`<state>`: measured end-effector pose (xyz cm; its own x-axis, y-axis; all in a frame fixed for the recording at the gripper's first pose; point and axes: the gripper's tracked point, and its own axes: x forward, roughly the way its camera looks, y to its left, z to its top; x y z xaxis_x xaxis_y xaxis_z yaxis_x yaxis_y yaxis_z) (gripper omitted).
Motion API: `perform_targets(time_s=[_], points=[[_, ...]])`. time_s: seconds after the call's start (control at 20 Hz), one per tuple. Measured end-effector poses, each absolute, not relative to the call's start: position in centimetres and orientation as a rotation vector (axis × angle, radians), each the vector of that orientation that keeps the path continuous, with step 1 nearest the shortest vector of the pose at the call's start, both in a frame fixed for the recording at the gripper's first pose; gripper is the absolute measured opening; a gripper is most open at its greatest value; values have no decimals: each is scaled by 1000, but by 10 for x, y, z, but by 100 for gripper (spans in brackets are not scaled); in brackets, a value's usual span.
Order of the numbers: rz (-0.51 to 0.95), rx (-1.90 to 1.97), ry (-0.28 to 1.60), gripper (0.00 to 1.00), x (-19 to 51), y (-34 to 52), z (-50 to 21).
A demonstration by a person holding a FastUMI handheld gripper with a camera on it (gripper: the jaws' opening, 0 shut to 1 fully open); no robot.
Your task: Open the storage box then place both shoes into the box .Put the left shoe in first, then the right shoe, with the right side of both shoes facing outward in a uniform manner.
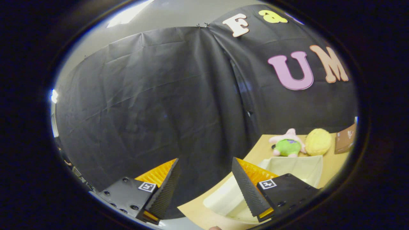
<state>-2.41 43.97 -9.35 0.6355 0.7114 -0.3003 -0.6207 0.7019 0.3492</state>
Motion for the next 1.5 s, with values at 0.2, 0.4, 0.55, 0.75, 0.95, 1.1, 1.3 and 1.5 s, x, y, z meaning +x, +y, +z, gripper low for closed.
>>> perform_targets(time_s=[0.2, 0.4, 0.55, 0.75, 0.95, 1.1, 1.3, 1.5], points=[[664, 140, 371, 100, -6, 364, -80], [557, 84, 328, 100, 7, 287, -74], [469, 38, 318, 100, 13, 226, -79], [349, -34, 328, 100, 15, 142, -98], [268, -46, 381, 100, 12, 78, -130], [227, -64, 443, 100, 8, 41, -165], [205, -49, 545, 100, 9, 14, -208], [219, -25, 660, 100, 2, 3, -257]])
